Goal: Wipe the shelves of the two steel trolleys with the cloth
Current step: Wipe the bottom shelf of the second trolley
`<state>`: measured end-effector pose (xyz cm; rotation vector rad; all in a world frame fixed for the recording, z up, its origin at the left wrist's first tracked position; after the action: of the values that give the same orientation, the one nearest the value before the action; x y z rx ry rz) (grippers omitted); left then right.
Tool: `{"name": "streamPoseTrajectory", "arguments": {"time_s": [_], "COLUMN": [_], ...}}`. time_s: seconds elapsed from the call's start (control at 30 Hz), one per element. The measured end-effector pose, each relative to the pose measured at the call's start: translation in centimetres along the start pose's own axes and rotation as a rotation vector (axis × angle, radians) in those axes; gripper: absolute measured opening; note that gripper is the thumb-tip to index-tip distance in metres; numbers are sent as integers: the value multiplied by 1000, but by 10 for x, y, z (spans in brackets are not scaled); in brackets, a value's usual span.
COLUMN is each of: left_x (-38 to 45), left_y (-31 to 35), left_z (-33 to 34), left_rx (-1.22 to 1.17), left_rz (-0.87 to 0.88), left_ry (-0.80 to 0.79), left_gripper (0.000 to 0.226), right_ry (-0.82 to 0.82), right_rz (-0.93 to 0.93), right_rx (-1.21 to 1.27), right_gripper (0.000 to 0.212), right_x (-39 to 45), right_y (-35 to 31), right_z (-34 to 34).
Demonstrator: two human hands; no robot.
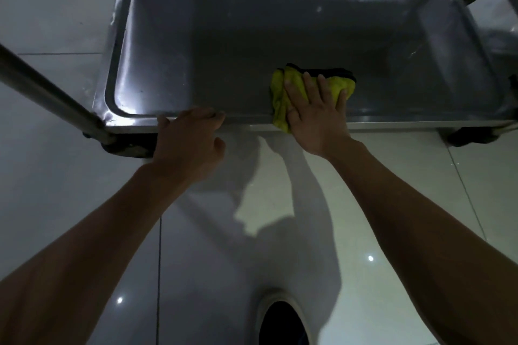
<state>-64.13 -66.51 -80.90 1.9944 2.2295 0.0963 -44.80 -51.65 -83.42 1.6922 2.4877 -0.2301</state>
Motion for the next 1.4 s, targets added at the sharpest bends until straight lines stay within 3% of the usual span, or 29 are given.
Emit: {"name": "streamPoseTrajectory", "arguments": {"time_s": [0.43,0.57,0.63,0.87,1.0,1.23,1.4], "left_x": [-40,-69,-84,-104,-118,-131,-133], "left_y": [-9,-63,-85,-108,-119,-137,-146], "left_z": [-7,-19,-19,-18,-12,-10,-14], "left_rx": [-59,24,87,129,48,-39,5], "left_rz": [75,-116,-194,-176,-230,-248,-279], "left_ry": [-40,186,174,83,117,186,161], "left_gripper": [55,34,29,47,52,39,34], "right_ry": [24,34,15,21,-22,-22,13], "right_rz": [-68,-82,-84,-241,-345,-467,-595], "right_rx": [-53,-45,-29,-48,-24,0,-47], "right_gripper": [58,58,58,58,60,61,56], "right_x": [-32,-36,-35,-33,-25,-14,-11], "right_y": [-23,-38,-51,-146,-211,-297,-323], "right_z": [8,9,10,16,27,36,32]}}
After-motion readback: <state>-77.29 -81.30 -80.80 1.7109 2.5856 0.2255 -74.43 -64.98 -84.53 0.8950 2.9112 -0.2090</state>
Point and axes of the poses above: each hand's wrist, its own x-axis towards the middle knuckle, its own z-axis out of the palm, y = z × x, the point moved 2 cm from there along x, towards the middle knuckle, and after that the axes turned 11 degrees about z, right-handed, at the moved point
